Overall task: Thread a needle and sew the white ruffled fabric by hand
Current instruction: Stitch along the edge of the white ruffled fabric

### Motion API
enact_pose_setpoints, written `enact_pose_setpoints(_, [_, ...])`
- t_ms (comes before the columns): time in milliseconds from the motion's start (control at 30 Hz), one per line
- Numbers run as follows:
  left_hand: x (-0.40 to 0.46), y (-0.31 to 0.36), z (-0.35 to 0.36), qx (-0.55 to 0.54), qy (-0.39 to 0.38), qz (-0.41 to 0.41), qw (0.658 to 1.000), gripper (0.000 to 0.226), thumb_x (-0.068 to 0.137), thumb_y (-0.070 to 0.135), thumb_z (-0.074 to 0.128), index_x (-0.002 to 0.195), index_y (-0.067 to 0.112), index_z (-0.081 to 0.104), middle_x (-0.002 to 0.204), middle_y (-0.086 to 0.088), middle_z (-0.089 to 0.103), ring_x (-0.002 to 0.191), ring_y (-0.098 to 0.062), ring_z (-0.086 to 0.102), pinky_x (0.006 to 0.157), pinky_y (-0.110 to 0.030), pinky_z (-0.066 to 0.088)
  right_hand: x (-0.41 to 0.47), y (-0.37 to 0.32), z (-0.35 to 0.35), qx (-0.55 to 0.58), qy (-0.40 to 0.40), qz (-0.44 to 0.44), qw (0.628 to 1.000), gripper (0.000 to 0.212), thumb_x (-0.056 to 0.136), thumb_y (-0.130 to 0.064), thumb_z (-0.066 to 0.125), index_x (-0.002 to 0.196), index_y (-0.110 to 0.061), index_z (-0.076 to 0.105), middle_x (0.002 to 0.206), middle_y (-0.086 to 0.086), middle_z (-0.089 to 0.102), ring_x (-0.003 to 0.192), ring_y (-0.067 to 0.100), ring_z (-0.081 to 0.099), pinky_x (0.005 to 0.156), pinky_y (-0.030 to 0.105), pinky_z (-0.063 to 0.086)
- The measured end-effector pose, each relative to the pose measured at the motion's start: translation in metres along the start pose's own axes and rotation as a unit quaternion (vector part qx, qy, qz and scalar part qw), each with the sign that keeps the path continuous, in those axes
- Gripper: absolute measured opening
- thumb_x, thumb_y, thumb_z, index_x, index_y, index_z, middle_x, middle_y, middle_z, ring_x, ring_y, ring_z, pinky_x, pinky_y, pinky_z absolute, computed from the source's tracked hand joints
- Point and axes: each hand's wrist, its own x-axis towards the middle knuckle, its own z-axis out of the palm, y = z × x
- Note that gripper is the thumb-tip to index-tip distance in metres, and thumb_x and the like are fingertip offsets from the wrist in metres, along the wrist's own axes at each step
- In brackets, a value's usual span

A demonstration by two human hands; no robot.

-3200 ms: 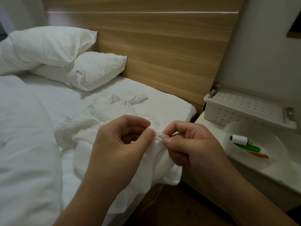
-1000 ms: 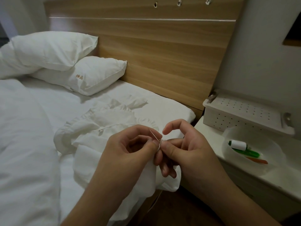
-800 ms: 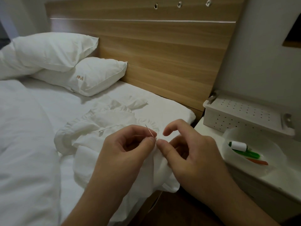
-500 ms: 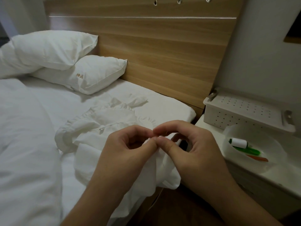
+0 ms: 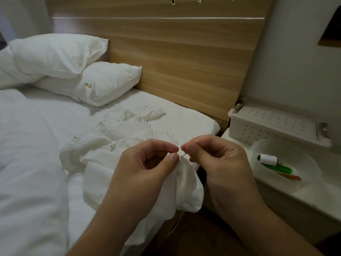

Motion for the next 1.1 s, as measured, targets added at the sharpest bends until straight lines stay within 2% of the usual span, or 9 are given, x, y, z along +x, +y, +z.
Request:
enact_pose_setpoints(200, [0.001, -0.002, -0.002, 0.047, 0.032, 0.014, 0.998, 0.027, 0.098, 0.009, 0.071, 0.089, 0.032, 0.084, 0.094, 0.013, 0.079, 0.091, -0.009, 0.074, 0.081, -0.034, 0.061, 0.009, -0.012, -0.009, 0.131, 0.005, 0.02, 0.991, 0.019, 0.077, -0.028, 0.065, 0.081, -0.012, 0.074, 0.088, 0.012, 0.076, 0.093, 0.033, 0.074, 0.084, 0.038, 0.062])
enact_pose_setpoints(333, [0.002, -0.005, -0.003, 0.059, 0.029, 0.015, 0.998, 0.037, 0.102, 0.009, 0.063, 0.089, 0.036, 0.083, 0.089, 0.004, 0.077, 0.091, -0.027, 0.068, 0.076, -0.035, 0.058, 0.014, -0.021, -0.018, 0.149, 0.021, 0.035, 0.988, 0.023, 0.099, -0.025, 0.052, 0.097, -0.005, 0.061, 0.068, 0.01, 0.058, 0.062, 0.03, 0.064, 0.067, 0.037, 0.06])
enact_pose_setpoints(433, [0.002, -0.006, -0.004, 0.068, 0.019, 0.02, 0.997, 0.042, 0.102, 0.004, 0.06, 0.086, 0.035, 0.083, 0.086, 0.005, 0.076, 0.087, -0.018, 0.068, 0.07, -0.013, 0.048, 0.017, -0.02, -0.024, 0.085, 0.011, 0.016, 0.996, 0.023, 0.109, -0.02, 0.044, 0.097, -0.007, 0.059, 0.063, 0.004, 0.043, 0.052, 0.021, 0.044, 0.05, 0.034, 0.049])
enact_pose_setpoints(533, [0.002, -0.006, -0.005, 0.078, 0.025, 0.022, 0.996, 0.043, 0.101, 0.001, 0.058, 0.083, 0.033, 0.082, 0.084, 0.008, 0.075, 0.081, -0.011, 0.065, 0.066, -0.008, 0.044, 0.016, -0.019, -0.029, -0.059, -0.024, -0.027, 0.998, 0.024, 0.109, -0.022, 0.045, 0.094, -0.018, 0.064, 0.063, -0.001, 0.046, 0.054, 0.017, 0.042, 0.047, 0.032, 0.04])
enact_pose_setpoints(633, [0.003, -0.005, -0.005, 0.089, 0.037, 0.032, 0.995, 0.042, 0.1, 0.0, 0.058, 0.082, 0.03, 0.081, 0.081, 0.01, 0.074, 0.075, -0.005, 0.063, 0.066, -0.007, 0.042, 0.014, -0.016, -0.03, -0.279, -0.102, -0.074, 0.952, 0.006, 0.096, -0.037, 0.063, 0.091, -0.034, 0.063, 0.07, -0.004, 0.057, 0.057, 0.009, 0.05, 0.051, 0.028, 0.045])
enact_pose_setpoints(733, [0.003, -0.005, -0.005, 0.107, 0.05, 0.042, 0.992, 0.04, 0.099, 0.0, 0.06, 0.082, 0.03, 0.08, 0.079, 0.015, 0.071, 0.078, 0.0, 0.062, 0.067, -0.006, 0.041, 0.013, -0.01, -0.029, -0.395, -0.149, -0.042, 0.906, 0.015, 0.088, -0.049, 0.074, 0.087, -0.036, 0.065, 0.066, -0.006, 0.059, 0.06, 0.012, 0.056, 0.054, 0.025, 0.048])
enact_pose_setpoints(833, [0.004, -0.006, -0.007, 0.107, 0.072, 0.042, 0.991, 0.038, 0.099, 0.001, 0.06, 0.083, 0.03, 0.08, 0.081, 0.015, 0.072, 0.079, -0.002, 0.064, 0.067, -0.007, 0.041, 0.017, -0.007, -0.032, -0.432, -0.125, -0.021, 0.893, 0.02, 0.09, -0.046, 0.074, 0.077, -0.032, 0.069, 0.063, -0.008, 0.064, 0.062, 0.011, 0.061, 0.057, 0.029, 0.054])
enact_pose_setpoints(967, [0.005, -0.006, -0.01, 0.104, 0.095, 0.036, 0.989, 0.031, 0.1, 0.007, 0.064, 0.088, 0.032, 0.079, 0.087, 0.018, 0.076, 0.079, 0.0, 0.066, 0.066, -0.004, 0.042, 0.026, -0.009, -0.042, -0.433, -0.114, 0.031, 0.894, 0.023, 0.091, -0.038, 0.075, 0.071, -0.028, 0.069, 0.058, -0.023, 0.06, 0.055, -0.006, 0.056, 0.048, 0.013, 0.039])
enact_pose_setpoints(1100, [0.005, -0.005, -0.01, 0.104, 0.105, 0.038, 0.988, 0.026, 0.099, 0.013, 0.069, 0.09, 0.034, 0.08, 0.089, 0.018, 0.077, 0.077, -0.003, 0.069, 0.063, -0.007, 0.045, 0.029, -0.011, -0.047, -0.406, -0.123, 0.067, 0.903, 0.022, 0.093, -0.032, 0.074, 0.073, -0.023, 0.071, 0.053, -0.023, 0.059, 0.054, -0.01, 0.056, 0.046, 0.006, 0.039])
